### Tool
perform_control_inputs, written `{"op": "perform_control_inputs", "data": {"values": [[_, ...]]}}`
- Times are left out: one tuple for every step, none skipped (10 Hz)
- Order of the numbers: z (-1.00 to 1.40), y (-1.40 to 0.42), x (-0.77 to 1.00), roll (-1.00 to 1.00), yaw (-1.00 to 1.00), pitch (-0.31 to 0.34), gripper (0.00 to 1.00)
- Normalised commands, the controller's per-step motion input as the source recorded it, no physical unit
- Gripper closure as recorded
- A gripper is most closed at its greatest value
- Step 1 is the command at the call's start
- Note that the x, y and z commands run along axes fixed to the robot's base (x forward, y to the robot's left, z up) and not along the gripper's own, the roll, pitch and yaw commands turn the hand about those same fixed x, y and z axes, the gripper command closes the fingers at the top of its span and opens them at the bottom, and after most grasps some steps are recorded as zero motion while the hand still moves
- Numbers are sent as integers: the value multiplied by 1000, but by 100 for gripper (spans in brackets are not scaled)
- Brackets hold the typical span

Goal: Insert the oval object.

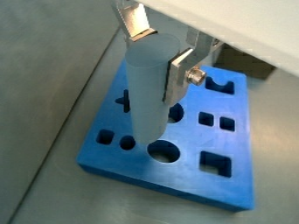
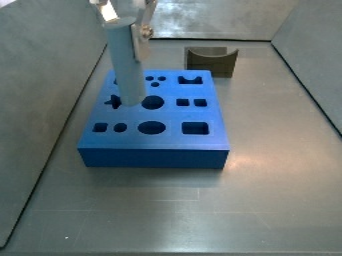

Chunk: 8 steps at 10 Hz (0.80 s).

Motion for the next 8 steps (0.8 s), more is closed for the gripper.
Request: {"op": "perform_control_inputs", "data": {"values": [[-186,-151,14,223,-854,0,100],[-120,-283,469,200,-566,-30,100],[-83,-289,474,181,-560,-29,100],[-86,-300,529,181,-514,-30,100],[-103,-291,511,190,-529,-33,100],[-91,-257,343,180,-677,-37,100],[-69,-203,109,159,-869,-47,100],[-66,0,0,127,-1000,-26,100]]}}
